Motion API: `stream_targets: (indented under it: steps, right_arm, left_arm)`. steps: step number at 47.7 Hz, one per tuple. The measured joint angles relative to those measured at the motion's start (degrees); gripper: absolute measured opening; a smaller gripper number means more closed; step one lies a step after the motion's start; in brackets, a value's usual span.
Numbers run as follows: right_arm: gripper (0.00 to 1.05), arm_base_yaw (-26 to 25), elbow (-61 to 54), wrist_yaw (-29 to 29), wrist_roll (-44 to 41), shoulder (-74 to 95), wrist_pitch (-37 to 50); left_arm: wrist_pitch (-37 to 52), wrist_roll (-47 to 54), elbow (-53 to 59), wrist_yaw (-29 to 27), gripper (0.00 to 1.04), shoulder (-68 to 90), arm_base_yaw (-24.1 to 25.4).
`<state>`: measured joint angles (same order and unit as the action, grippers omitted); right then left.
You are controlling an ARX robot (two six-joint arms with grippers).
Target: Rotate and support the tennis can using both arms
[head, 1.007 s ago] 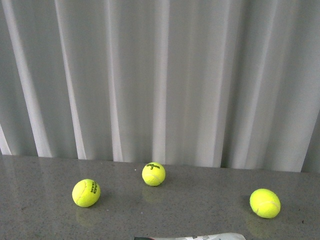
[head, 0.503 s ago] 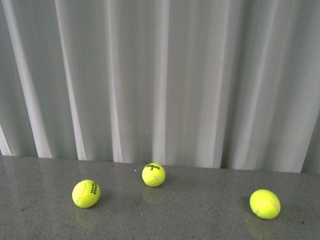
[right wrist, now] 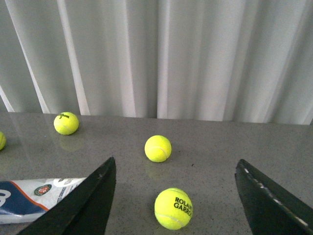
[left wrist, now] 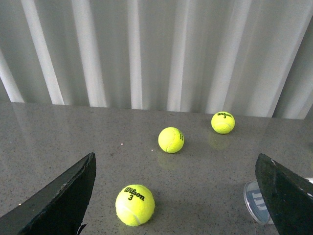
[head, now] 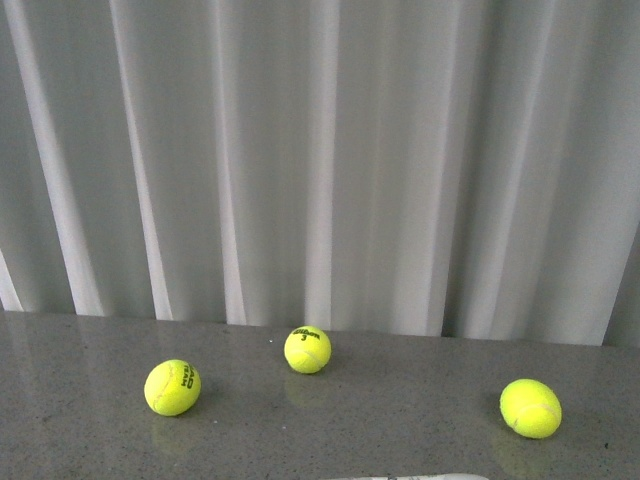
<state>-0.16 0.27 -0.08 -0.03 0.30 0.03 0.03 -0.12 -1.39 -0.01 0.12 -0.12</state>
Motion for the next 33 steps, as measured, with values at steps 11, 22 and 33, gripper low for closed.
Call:
stream_targets:
  steps: [11, 22, 33]
  right_arm:
    - [0.97, 0.0, 0.0, 0.0, 0.02, 0.0, 0.0]
    - [0.98, 0.0, 0.0, 0.0, 0.04, 0.0, 0.0]
    - [0.98, 0.0, 0.0, -0.11, 0.04, -0.09, 0.0]
  left_arm:
    - [0.0, 0.0, 0.0, 0.0, 0.98, 0.0, 0.0]
    - [0.0, 0.0, 0.0, 0.0, 0.98, 0.0, 0.0]
    - [-4.17, -12.09, -9.2, 12.85, 0.98, 25.88, 4.31]
